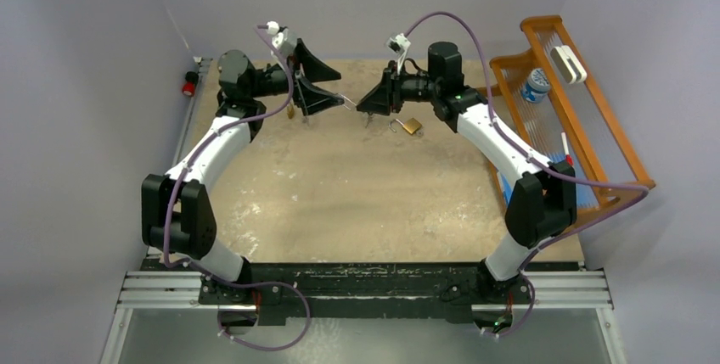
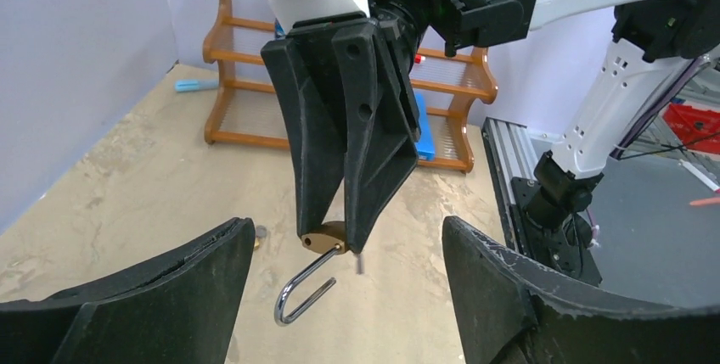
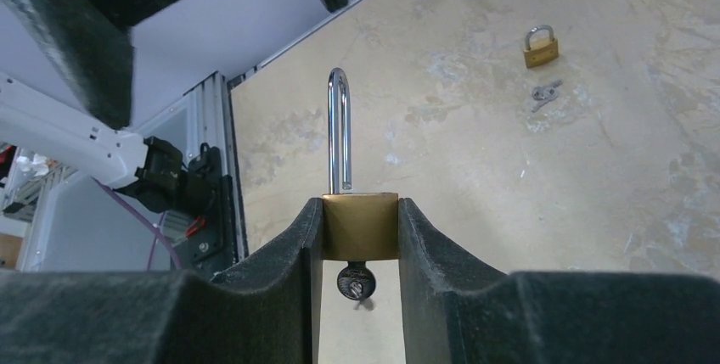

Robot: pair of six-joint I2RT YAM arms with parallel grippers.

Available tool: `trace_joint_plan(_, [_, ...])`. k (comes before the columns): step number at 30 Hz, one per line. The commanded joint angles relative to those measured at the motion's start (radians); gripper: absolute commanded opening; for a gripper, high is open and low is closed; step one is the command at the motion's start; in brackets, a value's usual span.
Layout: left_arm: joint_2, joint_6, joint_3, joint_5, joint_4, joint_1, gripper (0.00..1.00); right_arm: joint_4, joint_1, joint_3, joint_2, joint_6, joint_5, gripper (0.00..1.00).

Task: Lock with the key
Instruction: Pick up the lock from the center of the board.

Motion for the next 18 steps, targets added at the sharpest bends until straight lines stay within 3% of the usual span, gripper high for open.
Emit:
trace_joint_plan(1, [-0.003, 0.082, 0.038, 0.058, -0.052, 0.000, 0.80, 0.022, -0.001, 0.023, -0.059, 0.026, -0.055, 0.04])
trace_joint_plan(8, [0.041, 0.121, 0.066, 0.067, -0.118, -0.001, 0.76, 0.023, -0.003, 0.055, -0.059, 0.037, -0.105, 0.04])
trace_joint_plan(13, [0.049, 0.122, 0.074, 0.099, -0.120, -0.002, 0.56, 0.025, -0.004, 0.058, -0.067, 0.041, -0.105, 0.04])
trace_joint_plan(16, [0.049, 0.124, 0.071, 0.108, -0.120, -0.003, 0.51, 0.032, -0.006, 0.064, -0.067, 0.048, -0.102, 0.04])
trace_joint_plan(18, [0.047, 0.129, 0.071, 0.118, -0.121, -0.005, 0.36, 0.038, -0.008, 0.071, -0.065, 0.054, -0.098, 0.04])
